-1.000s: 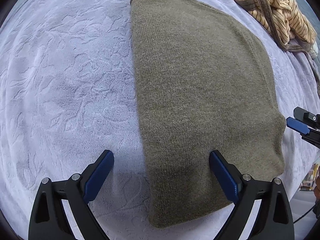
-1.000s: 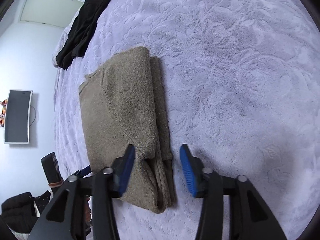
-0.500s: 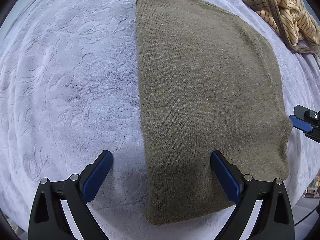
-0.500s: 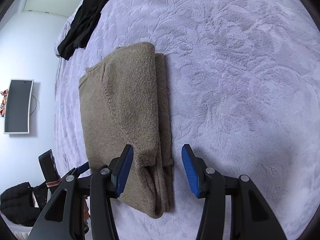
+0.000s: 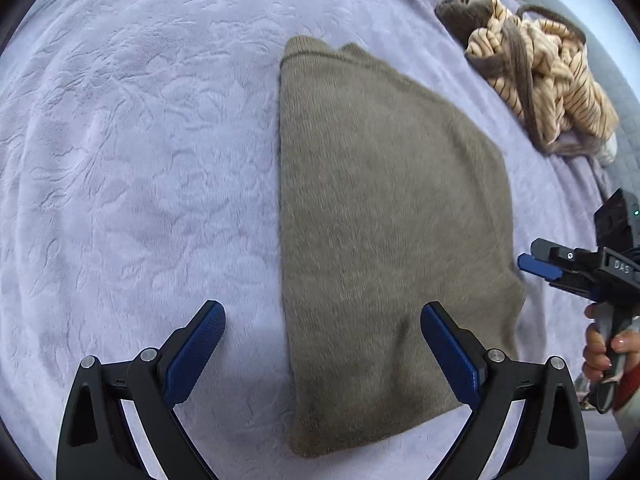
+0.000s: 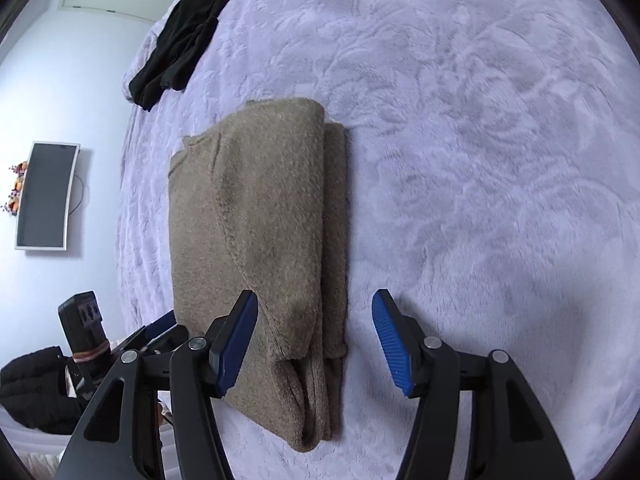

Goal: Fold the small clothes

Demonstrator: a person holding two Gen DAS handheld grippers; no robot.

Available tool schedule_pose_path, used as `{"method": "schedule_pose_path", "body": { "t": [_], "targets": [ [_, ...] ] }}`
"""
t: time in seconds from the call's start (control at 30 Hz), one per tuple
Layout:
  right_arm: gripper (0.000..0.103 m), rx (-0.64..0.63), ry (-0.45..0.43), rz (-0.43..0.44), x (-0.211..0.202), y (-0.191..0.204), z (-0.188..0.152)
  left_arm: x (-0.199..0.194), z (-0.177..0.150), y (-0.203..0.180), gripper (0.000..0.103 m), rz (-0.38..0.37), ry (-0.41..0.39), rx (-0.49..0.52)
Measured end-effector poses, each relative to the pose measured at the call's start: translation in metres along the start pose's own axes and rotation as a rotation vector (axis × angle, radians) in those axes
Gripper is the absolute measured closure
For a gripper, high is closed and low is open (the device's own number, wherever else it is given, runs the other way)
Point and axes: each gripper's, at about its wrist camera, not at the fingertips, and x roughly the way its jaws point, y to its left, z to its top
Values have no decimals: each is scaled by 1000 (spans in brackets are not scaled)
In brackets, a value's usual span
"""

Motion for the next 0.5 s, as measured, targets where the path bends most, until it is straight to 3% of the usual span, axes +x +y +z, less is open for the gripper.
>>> {"method": "schedule_pose_path", "body": {
  "t": [0.27, 0.5],
  "targets": [
    [35, -21, 34, 85, 9, -8, 30, 26, 12, 12, 4, -164, 89, 5],
    [35, -53, 107, 206, 46, -8, 47, 39, 21, -10, 4, -200, 112, 57]
  ]
}}
